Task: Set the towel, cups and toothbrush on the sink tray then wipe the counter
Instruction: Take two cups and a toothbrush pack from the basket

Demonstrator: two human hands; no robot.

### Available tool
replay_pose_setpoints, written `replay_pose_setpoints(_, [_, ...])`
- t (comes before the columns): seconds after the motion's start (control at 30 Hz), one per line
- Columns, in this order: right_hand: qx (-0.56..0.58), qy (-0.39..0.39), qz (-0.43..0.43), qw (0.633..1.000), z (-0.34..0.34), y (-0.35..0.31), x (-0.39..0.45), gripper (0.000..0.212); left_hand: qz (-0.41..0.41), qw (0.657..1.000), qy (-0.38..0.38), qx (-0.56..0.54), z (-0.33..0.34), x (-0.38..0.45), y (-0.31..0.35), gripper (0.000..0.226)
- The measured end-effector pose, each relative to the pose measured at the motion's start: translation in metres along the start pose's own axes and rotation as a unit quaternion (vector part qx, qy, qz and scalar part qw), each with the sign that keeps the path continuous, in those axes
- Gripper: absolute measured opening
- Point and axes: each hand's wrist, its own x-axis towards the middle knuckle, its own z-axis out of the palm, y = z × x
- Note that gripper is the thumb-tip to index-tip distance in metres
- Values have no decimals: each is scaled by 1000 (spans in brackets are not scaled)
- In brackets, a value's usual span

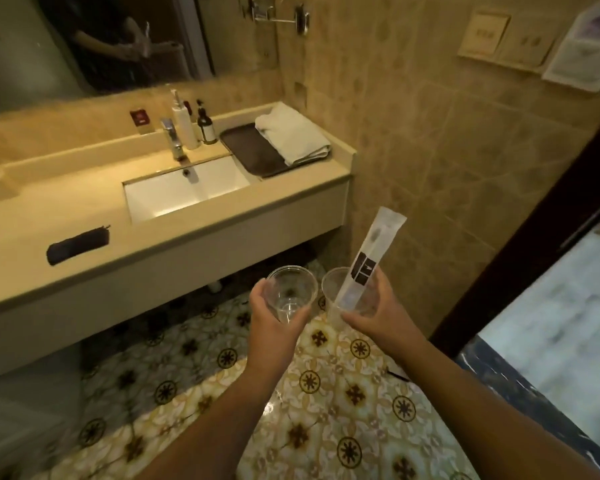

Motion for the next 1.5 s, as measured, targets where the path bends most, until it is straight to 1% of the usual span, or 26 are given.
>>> replay_pose_setpoints(0.1, [-17,-18,13,1000,10,-7,52,101,-11,1000,18,-3,-10,45,-7,85])
replay_pose_setpoints(0.23, [-28,-37,12,999,17,-9,136,96,-24,999,38,14,-10,121,-16,93])
replay_pose_setpoints(0.3, [-30,-43,18,998,16,-10,186,99,-21,998,46,26,-5,164,-18,97])
replay_pose_setpoints(0.4, [-37,-66,18,997,11,-17,270,95,-7,997,59,52,6,238,-18,100])
replay_pose_setpoints(0.47, [-51,-65,17,996,7,-27,325,94,-13,996,64,66,13,286,-15,101])
replay_pose_setpoints(0.63, [-63,-70,17,995,7,-56,445,93,-23,993,91,77,21,388,-14,95])
replay_pose_setpoints(0.73, [-101,-60,7,993,13,-63,505,91,-20,990,102,93,24,442,-22,94])
replay_pose_setpoints(0.8, [-116,-66,0,991,17,-62,543,90,-22,990,105,94,26,478,-29,92])
replay_pose_setpoints(0.97, [-93,-93,-14,991,38,-59,638,82,-23,992,107,63,22,574,-57,92])
replay_pose_setpoints(1.03, [-85,-97,-9,992,50,-56,680,82,-25,992,107,62,18,616,-68,89])
replay_pose_setpoints(1.17, [-73,-115,19,991,69,-57,762,88,-39,992,95,70,14,700,-89,88])
replay_pose_setpoints(1.27, [-86,-116,15,989,81,-58,820,86,-59,990,98,87,13,759,-106,91])
replay_pose_setpoints(1.5, [-115,-126,3,985,112,-37,930,84,-101,985,120,78,26,849,-149,90])
